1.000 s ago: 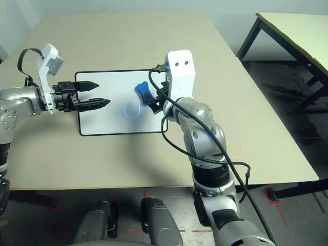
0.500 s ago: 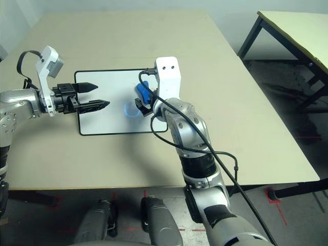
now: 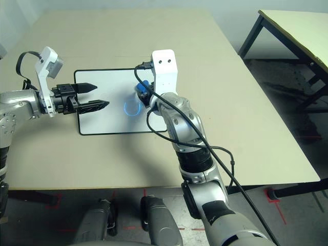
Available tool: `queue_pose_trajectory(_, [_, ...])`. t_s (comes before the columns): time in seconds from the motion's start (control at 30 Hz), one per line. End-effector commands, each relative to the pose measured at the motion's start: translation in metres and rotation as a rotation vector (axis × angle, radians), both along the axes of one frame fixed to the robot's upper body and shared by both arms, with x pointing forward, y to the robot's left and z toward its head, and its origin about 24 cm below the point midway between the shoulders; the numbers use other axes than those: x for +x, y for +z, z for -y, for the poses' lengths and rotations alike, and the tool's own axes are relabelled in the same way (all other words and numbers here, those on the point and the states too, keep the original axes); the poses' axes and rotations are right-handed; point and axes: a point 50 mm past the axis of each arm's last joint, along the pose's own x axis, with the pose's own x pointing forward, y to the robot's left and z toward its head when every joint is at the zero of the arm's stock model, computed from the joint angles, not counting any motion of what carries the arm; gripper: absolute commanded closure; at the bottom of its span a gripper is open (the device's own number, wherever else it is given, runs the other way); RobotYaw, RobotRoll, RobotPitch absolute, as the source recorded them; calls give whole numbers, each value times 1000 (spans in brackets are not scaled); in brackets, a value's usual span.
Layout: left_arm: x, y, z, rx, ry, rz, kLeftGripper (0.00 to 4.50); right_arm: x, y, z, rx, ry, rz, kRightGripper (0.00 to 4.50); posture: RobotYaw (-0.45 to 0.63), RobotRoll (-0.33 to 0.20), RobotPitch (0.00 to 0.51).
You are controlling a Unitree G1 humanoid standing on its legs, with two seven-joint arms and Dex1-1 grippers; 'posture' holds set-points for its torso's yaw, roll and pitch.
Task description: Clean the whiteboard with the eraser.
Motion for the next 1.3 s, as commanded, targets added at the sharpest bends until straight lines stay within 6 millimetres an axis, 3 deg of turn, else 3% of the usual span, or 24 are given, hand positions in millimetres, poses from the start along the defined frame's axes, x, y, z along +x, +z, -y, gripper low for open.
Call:
queue_pose_trajectory(0.03, [-2, -1, 0, 0, -1, -3, 0, -6, -10, -3, -16, 13, -39, 4318, 12, 0, 152])
queue_pose_trajectory(0.07, [-1, -1, 0, -1, -1, -3, 0, -7, -13, -3, -20, 14, -46, 4473, 11, 0, 151])
queue_pose_trajectory(0.43, [0, -1, -1, -1, -1, 0, 0, -5, -14, 2, -27, -3, -44, 4473, 13, 0, 142])
queue_pose_trajectory(0.6, [0, 0, -1, 0, -3, 3, 0, -7, -10, 2, -28, 1, -35, 3284, 12, 0, 140])
queue_pose_trajectory(0.9, [1, 0, 1, 4, -8, 4, 0, -15, -8, 3, -40, 14, -47, 192, 5, 0, 137])
queue_pose_trajectory(0.93, [1, 0, 1, 4, -9, 5, 0, -16, -9, 2, -42, 18, -50, 18, 5, 0, 137])
queue_pose_trajectory(1.3, [1, 0, 0, 5, -7, 2, 0, -16, -19, -4, -77, 47, -67, 18, 13, 0, 143])
